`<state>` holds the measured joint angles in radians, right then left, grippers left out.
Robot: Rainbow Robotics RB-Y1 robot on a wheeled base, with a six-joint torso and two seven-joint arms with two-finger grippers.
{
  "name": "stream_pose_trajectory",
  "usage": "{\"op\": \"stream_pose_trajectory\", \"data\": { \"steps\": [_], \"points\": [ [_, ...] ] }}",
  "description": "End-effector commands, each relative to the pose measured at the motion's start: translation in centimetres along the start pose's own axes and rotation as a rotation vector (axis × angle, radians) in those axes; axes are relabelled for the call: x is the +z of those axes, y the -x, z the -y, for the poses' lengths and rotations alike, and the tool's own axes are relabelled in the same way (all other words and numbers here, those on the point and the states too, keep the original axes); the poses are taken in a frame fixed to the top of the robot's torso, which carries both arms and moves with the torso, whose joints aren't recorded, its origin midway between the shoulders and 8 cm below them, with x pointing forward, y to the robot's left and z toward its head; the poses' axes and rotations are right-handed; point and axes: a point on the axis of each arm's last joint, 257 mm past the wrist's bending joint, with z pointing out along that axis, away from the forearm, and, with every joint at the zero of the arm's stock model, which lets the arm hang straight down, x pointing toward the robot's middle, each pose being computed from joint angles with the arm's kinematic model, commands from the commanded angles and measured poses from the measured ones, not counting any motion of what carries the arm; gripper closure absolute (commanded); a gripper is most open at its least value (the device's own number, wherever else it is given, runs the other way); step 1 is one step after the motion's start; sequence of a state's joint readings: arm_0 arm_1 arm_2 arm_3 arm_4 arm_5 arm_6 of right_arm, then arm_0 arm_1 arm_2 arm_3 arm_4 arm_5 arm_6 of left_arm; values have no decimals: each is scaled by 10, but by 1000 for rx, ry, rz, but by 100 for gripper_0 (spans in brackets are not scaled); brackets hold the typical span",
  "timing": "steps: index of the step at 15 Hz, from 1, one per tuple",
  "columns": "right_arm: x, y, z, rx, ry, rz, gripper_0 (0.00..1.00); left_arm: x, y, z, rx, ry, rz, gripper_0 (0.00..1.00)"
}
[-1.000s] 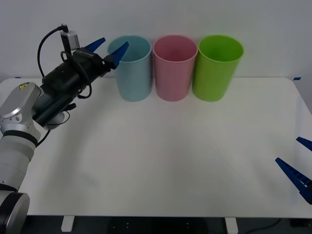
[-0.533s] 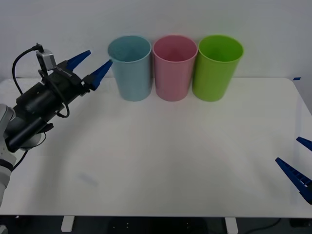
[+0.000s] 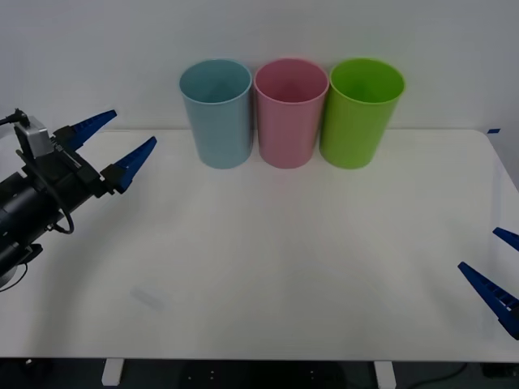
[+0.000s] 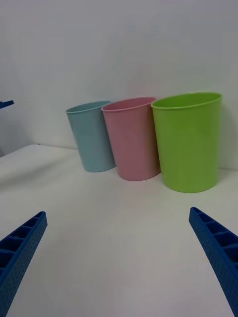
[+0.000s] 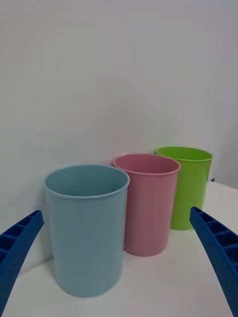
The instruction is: Grasp the object on the table and drop it into the matching bin: aluminum can to the light blue bin, PET bottle to the pink bin.
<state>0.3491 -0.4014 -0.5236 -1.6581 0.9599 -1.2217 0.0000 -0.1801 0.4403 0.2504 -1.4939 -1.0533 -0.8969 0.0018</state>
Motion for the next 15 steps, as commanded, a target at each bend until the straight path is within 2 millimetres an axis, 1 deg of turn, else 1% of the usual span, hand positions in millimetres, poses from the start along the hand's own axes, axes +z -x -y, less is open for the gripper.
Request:
{"op": "stream_pose_trajectory", "data": {
  "steps": [1,2,7,9,15],
  "points": [
    [0,0,0,0,0,0,0,-25,3,4,17,10,-7,0],
    [0,0,0,0,0,0,0,-31,3,6,21,9,-16,0],
    [0,0,0,0,0,0,0,-78,5,11,39,7,-50,0],
    [0,0,0,0,0,0,0,-92,4,10,39,19,-60,0],
    [0,0,0,0,0,0,0,-127,8,18,33,45,-73,0]
  ]
}}
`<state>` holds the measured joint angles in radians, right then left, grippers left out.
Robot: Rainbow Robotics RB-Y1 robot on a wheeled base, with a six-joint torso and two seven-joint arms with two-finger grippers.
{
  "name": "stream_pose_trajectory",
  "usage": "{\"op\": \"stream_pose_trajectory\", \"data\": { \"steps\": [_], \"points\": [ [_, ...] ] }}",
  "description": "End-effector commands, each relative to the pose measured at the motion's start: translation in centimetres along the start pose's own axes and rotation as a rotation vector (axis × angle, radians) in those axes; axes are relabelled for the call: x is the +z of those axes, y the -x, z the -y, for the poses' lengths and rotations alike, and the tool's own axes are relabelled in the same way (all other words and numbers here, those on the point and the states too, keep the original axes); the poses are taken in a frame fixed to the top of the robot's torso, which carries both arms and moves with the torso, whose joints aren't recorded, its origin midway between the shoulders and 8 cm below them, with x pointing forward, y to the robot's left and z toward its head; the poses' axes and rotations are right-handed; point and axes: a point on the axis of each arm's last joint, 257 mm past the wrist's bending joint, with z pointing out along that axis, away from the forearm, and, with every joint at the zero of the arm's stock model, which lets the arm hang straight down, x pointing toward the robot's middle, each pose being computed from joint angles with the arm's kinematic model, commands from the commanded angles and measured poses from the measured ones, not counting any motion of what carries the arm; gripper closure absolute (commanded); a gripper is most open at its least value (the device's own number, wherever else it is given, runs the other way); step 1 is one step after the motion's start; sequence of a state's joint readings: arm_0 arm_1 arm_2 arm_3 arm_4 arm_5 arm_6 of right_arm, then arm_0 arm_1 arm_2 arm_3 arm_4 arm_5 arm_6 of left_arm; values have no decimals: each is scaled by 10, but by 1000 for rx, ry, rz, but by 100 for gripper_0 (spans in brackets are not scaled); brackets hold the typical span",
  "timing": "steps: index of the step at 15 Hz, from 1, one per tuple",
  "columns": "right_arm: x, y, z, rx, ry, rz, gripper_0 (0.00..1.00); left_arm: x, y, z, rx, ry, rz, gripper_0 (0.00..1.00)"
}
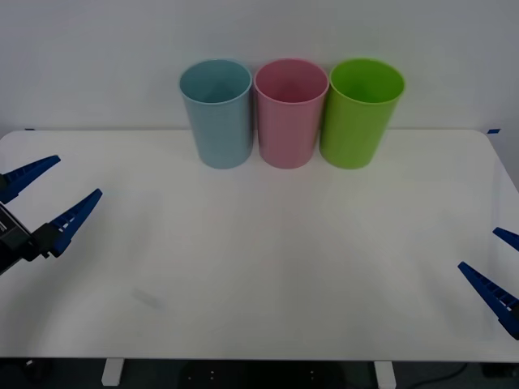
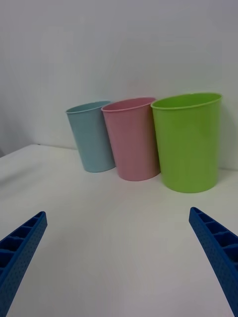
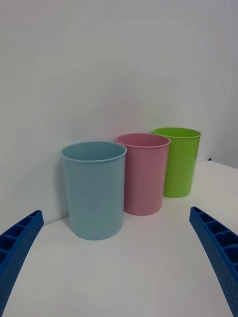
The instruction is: Grasp the object on the table and drop it into the matching bin: aluminum can to the light blue bin, PET bottle to the pink bin.
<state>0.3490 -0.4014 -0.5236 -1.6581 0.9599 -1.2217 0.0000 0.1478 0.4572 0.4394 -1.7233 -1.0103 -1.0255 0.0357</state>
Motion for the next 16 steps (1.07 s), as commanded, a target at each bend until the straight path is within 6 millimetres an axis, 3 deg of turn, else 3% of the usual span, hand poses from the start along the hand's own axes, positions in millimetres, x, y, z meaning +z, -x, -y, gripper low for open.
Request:
{"op": "stream_pose_trajectory", "data": {
  "steps": [1,10,16],
  "points": [
    [0,0,0,0,0,0,0,-16,1,3,3,12,-12,0],
    [0,0,0,0,0,0,0,-57,-8,8,75,45,-120,0],
    [0,0,0,0,0,0,0,-62,-15,9,48,56,-133,0]
  ]
}}
